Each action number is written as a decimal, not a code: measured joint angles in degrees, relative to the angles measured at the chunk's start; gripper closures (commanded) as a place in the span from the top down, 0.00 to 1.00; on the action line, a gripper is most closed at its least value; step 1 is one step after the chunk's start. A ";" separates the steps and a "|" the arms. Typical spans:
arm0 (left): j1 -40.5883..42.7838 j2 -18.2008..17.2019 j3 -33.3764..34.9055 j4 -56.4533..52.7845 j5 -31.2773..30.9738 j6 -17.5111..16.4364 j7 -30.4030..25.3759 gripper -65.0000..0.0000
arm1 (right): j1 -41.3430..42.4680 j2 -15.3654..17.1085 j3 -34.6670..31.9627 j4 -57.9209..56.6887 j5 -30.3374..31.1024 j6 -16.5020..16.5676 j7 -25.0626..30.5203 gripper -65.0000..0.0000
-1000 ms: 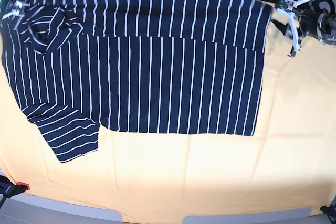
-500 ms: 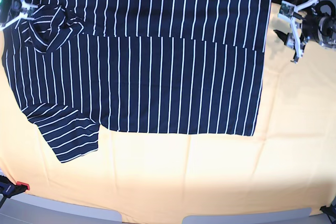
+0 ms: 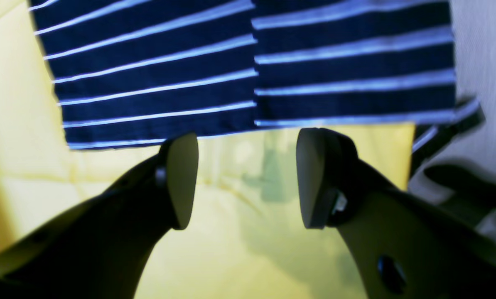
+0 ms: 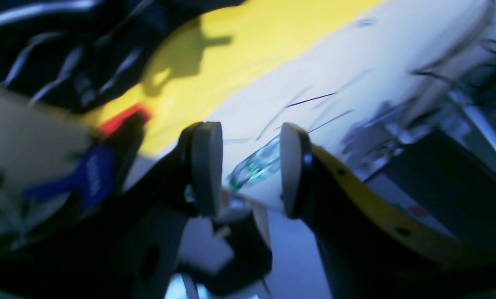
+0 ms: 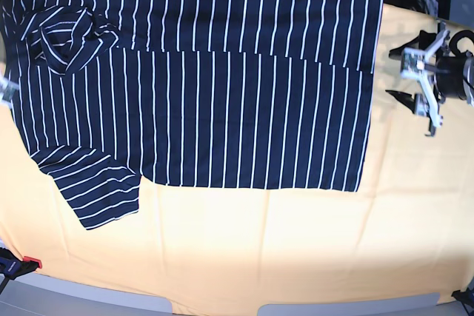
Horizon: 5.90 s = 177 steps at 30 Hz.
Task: Fold the T-shirt properly
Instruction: 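Move the left gripper to the shirt's hem corner and grasp it, then grasp the other hem corner with the right gripper, then lift the hem with both grippers and fold it over toward the collar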
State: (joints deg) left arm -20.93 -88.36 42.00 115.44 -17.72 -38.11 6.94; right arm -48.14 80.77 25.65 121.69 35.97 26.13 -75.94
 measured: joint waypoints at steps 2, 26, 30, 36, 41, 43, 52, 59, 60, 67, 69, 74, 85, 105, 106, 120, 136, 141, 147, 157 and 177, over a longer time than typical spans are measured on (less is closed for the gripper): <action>-2.82 2.32 0.00 -1.81 -6.86 5.20 3.89 0.58 | -0.04 0.02 3.34 -0.31 0.17 -2.75 3.89 0.40; -13.90 43.71 -10.40 -70.64 -34.86 3.04 10.95 0.58 | -0.09 -2.69 10.88 -12.96 -12.61 -14.45 12.52 0.40; -14.23 48.24 -11.04 -76.15 -36.33 0.59 9.25 0.58 | -0.09 -2.69 10.88 -12.96 -13.92 -15.34 12.96 0.40; -14.67 53.72 -11.43 -78.42 -37.55 0.09 9.38 0.58 | -0.09 -2.71 10.88 -12.96 -14.12 -15.34 12.98 0.40; -14.80 57.11 -11.65 -78.42 -41.57 -1.64 14.95 0.58 | -0.09 -2.71 10.88 -12.96 -14.12 -15.37 13.49 0.40; -14.84 57.83 -11.65 -78.42 -41.75 -1.66 15.13 0.57 | -0.09 -2.71 10.88 -12.96 -14.12 -15.34 14.78 0.40; -15.10 58.10 -11.58 -78.47 -40.83 -1.84 16.15 0.05 | -0.26 -4.31 10.88 -13.44 -15.30 -10.88 34.01 0.38; -15.13 57.88 -11.58 -78.51 -40.83 -1.81 16.41 0.00 | 2.36 -8.09 10.88 -13.68 -15.54 -23.41 38.49 0.11; -15.13 57.86 -11.56 -78.51 -40.79 -1.81 16.09 0.00 | 3.43 -9.18 10.88 -13.73 -14.40 -22.97 39.01 0.11; -15.10 57.92 -11.37 -78.53 -40.76 -1.81 15.37 0.00 | 14.40 -18.27 10.91 -13.73 -3.28 -12.24 41.13 0.14; -15.10 57.94 -11.37 -78.53 -40.76 -1.81 15.34 0.00 | 17.49 -21.07 10.91 -14.95 -0.90 -11.93 40.81 0.21; -15.13 57.94 -11.37 -78.53 -40.79 -1.81 15.37 0.00 | 24.92 -27.56 10.73 -22.25 5.05 -6.88 40.22 0.30; -15.13 57.96 -11.37 -78.53 -40.76 -1.81 15.39 0.00 | 46.38 -32.72 -0.74 -43.21 16.46 1.81 33.00 0.31; -15.10 57.94 -11.37 -78.53 -40.79 -1.81 15.37 0.00 | 70.34 -44.39 -16.28 -75.17 7.37 6.47 36.52 0.49; -15.10 57.94 -11.37 -78.53 -40.76 -1.81 15.39 0.00 | 70.20 -44.70 -16.28 -75.34 6.84 6.49 36.57 0.49; -15.10 57.99 -11.37 -78.53 -40.79 -1.81 15.37 0.00 | 70.42 -49.18 -16.17 -75.32 -3.17 0.81 44.02 0.22; -16.09 58.03 -11.30 -78.60 -38.34 -1.84 15.41 0.00 | 72.74 -48.59 -16.17 -75.36 -0.85 12.04 45.09 0.00; -18.62 58.25 -11.15 -78.79 -31.65 -2.03 13.90 0.00 | 72.76 -48.09 -16.17 -75.36 -1.60 11.50 46.62 0.00; -20.72 58.69 -10.88 -78.86 -23.85 -1.97 7.76 0.00 | 73.05 -47.87 -16.17 -75.36 -8.70 7.45 49.53 0.00; -20.90 59.67 -10.88 -78.86 -16.31 1.66 2.01 0.00 | 73.44 -47.93 -16.17 -75.38 -11.13 5.84 52.39 0.00; -18.73 53.46 -10.86 -61.79 -34.21 -1.53 22.97 0.00 | 73.20 -41.81 -16.24 -73.64 9.57 13.07 30.08 0.00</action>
State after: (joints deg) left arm -39.66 -34.89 31.14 53.65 -51.92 -39.64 29.91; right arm 25.06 38.96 9.41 48.05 45.54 39.20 -45.87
